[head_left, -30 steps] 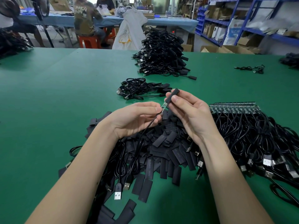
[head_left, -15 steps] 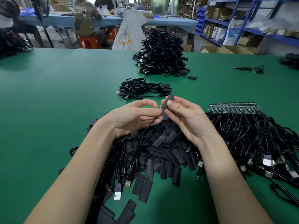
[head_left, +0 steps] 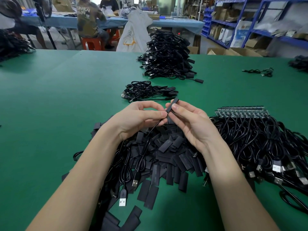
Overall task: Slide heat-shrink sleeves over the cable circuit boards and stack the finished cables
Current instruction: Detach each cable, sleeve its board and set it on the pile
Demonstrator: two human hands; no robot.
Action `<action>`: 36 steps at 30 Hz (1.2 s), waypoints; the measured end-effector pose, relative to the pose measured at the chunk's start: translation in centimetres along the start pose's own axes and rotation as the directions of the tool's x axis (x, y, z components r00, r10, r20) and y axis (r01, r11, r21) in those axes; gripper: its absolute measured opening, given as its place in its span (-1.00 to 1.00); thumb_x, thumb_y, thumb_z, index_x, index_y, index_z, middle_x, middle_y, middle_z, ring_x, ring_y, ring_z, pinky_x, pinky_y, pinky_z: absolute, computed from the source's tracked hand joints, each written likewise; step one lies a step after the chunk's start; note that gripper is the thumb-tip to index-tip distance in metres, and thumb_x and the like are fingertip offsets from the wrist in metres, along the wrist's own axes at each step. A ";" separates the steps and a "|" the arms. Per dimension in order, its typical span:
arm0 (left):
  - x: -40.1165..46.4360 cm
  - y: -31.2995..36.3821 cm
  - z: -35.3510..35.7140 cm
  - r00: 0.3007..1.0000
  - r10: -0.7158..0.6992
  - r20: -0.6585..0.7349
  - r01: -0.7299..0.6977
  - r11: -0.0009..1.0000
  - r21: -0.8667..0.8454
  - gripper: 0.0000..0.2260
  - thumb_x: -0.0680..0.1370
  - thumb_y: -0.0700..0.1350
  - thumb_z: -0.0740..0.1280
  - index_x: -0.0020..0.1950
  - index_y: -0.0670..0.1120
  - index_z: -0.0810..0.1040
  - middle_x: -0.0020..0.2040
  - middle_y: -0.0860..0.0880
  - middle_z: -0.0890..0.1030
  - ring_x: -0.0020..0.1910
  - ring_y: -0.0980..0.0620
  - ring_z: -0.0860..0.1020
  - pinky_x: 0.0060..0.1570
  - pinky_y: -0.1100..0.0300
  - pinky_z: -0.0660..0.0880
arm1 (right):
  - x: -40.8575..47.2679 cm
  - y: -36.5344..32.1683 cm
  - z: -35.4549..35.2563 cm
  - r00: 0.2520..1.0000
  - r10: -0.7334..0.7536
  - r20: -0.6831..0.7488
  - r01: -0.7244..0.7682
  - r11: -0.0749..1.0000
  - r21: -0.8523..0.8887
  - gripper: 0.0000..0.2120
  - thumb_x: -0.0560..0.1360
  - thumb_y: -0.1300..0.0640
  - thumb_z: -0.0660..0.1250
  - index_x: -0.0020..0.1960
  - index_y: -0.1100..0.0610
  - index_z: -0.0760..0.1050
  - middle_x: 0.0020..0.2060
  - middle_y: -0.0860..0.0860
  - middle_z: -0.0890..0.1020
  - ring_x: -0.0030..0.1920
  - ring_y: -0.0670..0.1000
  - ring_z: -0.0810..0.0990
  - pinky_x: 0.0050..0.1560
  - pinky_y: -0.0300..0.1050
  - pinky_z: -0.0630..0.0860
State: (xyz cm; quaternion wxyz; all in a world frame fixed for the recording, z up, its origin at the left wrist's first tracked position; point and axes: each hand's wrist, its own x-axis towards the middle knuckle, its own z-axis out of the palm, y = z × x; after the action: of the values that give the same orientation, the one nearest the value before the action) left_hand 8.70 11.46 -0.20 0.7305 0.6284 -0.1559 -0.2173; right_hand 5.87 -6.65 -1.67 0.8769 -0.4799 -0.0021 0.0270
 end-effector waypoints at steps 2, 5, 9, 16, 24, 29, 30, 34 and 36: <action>0.1 -0.1 0.1 0.999 0.037 -0.034 -0.035 0.999 0.040 -0.87 0.41 -0.20 0.50 -0.10 -0.15 0.61 -0.21 -0.18 0.65 -0.23 -0.02 0.62 -0.05 0.24 0.60 | 0.1 0.0 0.0 1.000 -0.010 -0.024 0.010 1.000 0.012 -0.89 0.50 0.33 0.40 0.02 0.25 0.65 -0.06 0.14 0.75 -0.01 -0.01 0.74 -0.04 -0.27 0.63; 0.2 0.0 0.4 0.990 0.117 -0.076 -0.105 0.984 0.147 -0.93 0.52 -0.29 0.46 -0.08 -0.15 0.61 -0.20 -0.19 0.69 -0.24 -0.04 0.64 -0.19 0.30 0.56 | 0.2 0.0 0.0 0.997 -0.014 -0.074 0.017 0.999 0.042 -0.89 0.54 0.34 0.39 0.05 0.27 0.62 -0.07 0.13 0.74 -0.01 -0.01 0.73 -0.03 -0.26 0.63; 0.1 0.1 0.6 0.977 0.194 -0.083 -0.163 0.944 0.286 -0.96 0.56 -0.29 0.44 -0.05 -0.17 0.62 -0.22 -0.19 0.71 -0.31 0.03 0.64 -0.30 0.36 0.48 | 0.3 0.0 -0.1 0.995 -0.015 -0.099 0.021 0.998 0.066 -0.88 0.54 0.34 0.39 0.07 0.28 0.61 -0.07 0.14 0.74 0.00 0.01 0.72 -0.02 -0.25 0.63; 0.4 -0.3 0.8 0.959 0.261 -0.113 -0.208 0.915 0.346 -0.99 0.55 -0.29 0.45 -0.06 -0.21 0.64 -0.21 -0.21 0.72 -0.28 0.02 0.67 -0.22 0.31 0.54 | 0.2 -0.1 -0.1 0.995 -0.038 -0.093 0.040 0.999 0.021 -0.90 0.54 0.32 0.39 0.04 0.24 0.63 -0.06 0.12 0.74 0.01 -0.01 0.73 -0.01 -0.26 0.62; 0.5 -0.3 0.9 0.976 0.165 -0.142 -0.135 0.971 0.198 -0.97 0.55 -0.31 0.43 -0.03 -0.25 0.63 -0.25 -0.17 0.69 -0.37 0.05 0.61 -0.30 0.37 0.50 | 0.1 -0.2 -0.1 0.995 -0.056 -0.079 0.055 0.998 -0.015 -0.90 0.55 0.32 0.38 0.04 0.24 0.63 -0.06 0.12 0.75 0.00 -0.01 0.73 -0.03 -0.26 0.62; 0.4 -0.4 0.9 0.978 0.158 -0.135 -0.130 0.971 0.199 -0.94 0.52 -0.28 0.47 -0.06 -0.16 0.63 -0.21 -0.18 0.70 -0.27 -0.02 0.61 -0.24 0.30 0.52 | 0.2 0.2 0.2 0.989 -0.066 -0.130 0.073 0.996 0.052 -0.89 0.56 0.34 0.38 0.07 0.29 0.61 -0.09 0.13 0.74 -0.01 0.00 0.73 -0.03 -0.24 0.63; 0.5 -0.4 1.0 0.974 0.186 -0.132 -0.149 0.958 0.246 -0.92 0.52 -0.29 0.48 -0.08 -0.13 0.63 -0.22 -0.17 0.71 -0.26 -0.02 0.61 -0.26 0.31 0.50 | 0.2 0.2 0.2 0.988 -0.069 -0.141 0.079 0.995 0.064 -0.89 0.56 0.34 0.38 0.07 0.30 0.60 -0.09 0.13 0.74 -0.01 0.00 0.72 -0.03 -0.24 0.63; 0.6 -0.4 1.1 0.944 0.293 -0.150 -0.220 0.899 0.378 -0.93 0.50 -0.27 0.50 -0.10 -0.15 0.65 -0.21 -0.16 0.73 -0.23 0.00 0.68 -0.19 0.27 0.57 | 0.1 0.0 0.1 0.987 -0.080 -0.137 0.089 0.994 0.064 -0.91 0.56 0.34 0.37 0.06 0.29 0.62 -0.08 0.14 0.73 0.00 0.00 0.72 -0.02 -0.24 0.63; 0.6 -0.5 1.2 0.936 0.314 -0.162 -0.226 0.885 0.407 -0.94 0.50 -0.26 0.51 -0.12 -0.17 0.65 -0.22 -0.15 0.73 -0.23 0.02 0.68 -0.19 0.29 0.56 | 0.1 0.0 0.1 0.989 -0.079 -0.125 0.086 0.995 0.055 -0.90 0.57 0.33 0.37 0.06 0.29 0.61 -0.08 0.13 0.73 0.01 0.00 0.72 -0.01 -0.24 0.63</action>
State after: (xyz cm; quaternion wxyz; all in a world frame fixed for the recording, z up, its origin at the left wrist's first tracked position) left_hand 8.53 10.12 -0.52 0.6300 0.7508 -0.1984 -0.0064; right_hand 5.97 -6.60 -1.59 0.8898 -0.4536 0.0328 -0.0389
